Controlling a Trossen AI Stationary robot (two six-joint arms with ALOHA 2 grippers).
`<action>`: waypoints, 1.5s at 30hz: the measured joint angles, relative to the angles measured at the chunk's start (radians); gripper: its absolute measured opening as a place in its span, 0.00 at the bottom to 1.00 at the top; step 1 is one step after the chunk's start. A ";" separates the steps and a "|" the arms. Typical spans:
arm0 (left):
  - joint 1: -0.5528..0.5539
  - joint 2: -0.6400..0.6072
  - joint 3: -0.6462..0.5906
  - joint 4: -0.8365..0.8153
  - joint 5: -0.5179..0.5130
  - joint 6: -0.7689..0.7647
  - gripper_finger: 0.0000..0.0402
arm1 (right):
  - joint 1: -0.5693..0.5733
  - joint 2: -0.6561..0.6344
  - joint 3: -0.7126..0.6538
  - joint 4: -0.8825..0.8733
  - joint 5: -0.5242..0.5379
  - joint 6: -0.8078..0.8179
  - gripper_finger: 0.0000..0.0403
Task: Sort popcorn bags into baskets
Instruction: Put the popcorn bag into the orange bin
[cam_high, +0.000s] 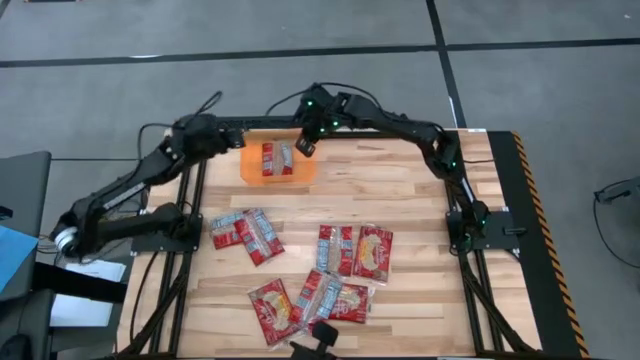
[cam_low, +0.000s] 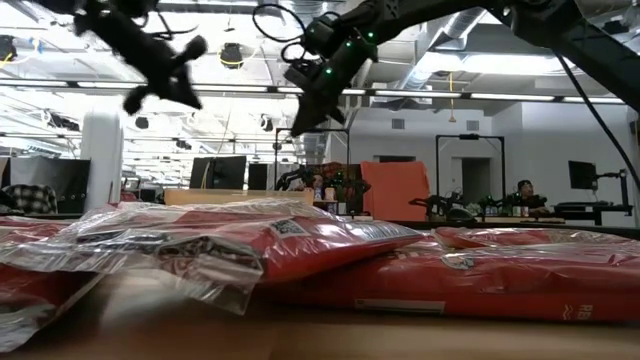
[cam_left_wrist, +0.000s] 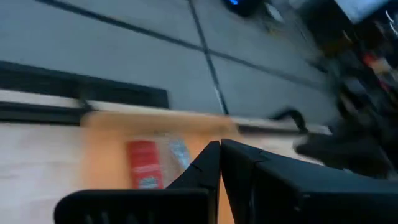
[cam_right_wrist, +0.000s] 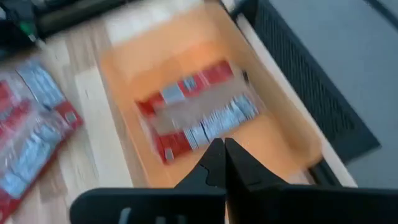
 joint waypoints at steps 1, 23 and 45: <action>0.000 0.046 0.016 0.003 0.034 0.021 0.00 | -0.007 -0.003 0.000 -0.017 0.000 -0.001 0.01; -0.131 0.831 0.499 -0.224 0.124 0.374 0.00 | -0.104 -0.058 -0.001 -0.322 0.012 -0.028 0.01; -0.131 0.914 0.501 -0.443 -0.074 0.428 0.00 | -0.140 -0.095 -0.001 -0.341 0.027 -0.044 0.02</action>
